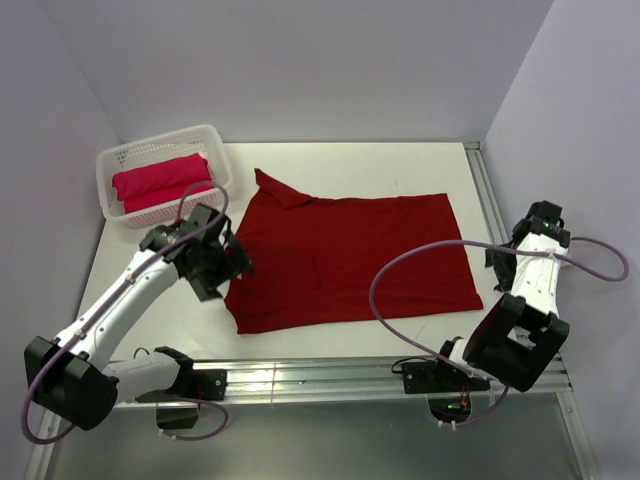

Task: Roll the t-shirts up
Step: Fold the tshirt

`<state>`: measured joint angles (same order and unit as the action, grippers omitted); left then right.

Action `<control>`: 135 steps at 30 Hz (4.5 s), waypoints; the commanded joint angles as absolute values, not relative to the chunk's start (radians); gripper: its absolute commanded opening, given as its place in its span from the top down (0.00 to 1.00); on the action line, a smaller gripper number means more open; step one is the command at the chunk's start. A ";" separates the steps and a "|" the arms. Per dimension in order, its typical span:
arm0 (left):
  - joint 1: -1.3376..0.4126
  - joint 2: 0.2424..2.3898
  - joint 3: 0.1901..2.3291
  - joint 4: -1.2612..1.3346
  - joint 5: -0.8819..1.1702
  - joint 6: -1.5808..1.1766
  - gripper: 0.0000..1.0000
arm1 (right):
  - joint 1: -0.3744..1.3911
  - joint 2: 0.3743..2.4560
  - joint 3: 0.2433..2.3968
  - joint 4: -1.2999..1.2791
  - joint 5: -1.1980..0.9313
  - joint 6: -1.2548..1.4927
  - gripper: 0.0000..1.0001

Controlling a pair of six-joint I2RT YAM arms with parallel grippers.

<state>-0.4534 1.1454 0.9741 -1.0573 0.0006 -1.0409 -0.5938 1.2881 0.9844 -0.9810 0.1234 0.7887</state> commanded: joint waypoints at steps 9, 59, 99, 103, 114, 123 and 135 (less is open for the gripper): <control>-0.379 1.558 1.569 -0.934 -0.041 -0.920 0.09 | -0.457 1.356 1.242 -0.913 -0.049 0.951 0.39; -0.271 2.416 2.154 -0.554 0.021 -0.781 0.19 | -0.284 2.356 1.971 -0.755 -0.100 1.091 0.53; -0.259 2.503 2.247 -0.477 -0.060 -0.819 0.99 | -0.279 2.396 1.977 -0.749 -0.127 1.060 1.00; -0.259 2.496 2.244 -0.456 -0.041 -0.825 1.00 | -0.279 2.398 1.974 -0.744 -0.135 1.058 1.00; -0.259 2.413 2.264 -0.532 -0.054 -0.867 1.00 | -0.279 2.379 1.982 -0.721 -0.161 1.062 1.00; -0.259 2.342 2.226 -0.595 -0.026 -0.919 1.00 | -0.281 2.367 1.968 -0.723 -0.172 1.051 1.00; -0.298 2.260 2.145 -0.632 -0.049 -0.867 1.00 | -0.279 2.341 1.934 -0.710 -0.183 1.043 1.00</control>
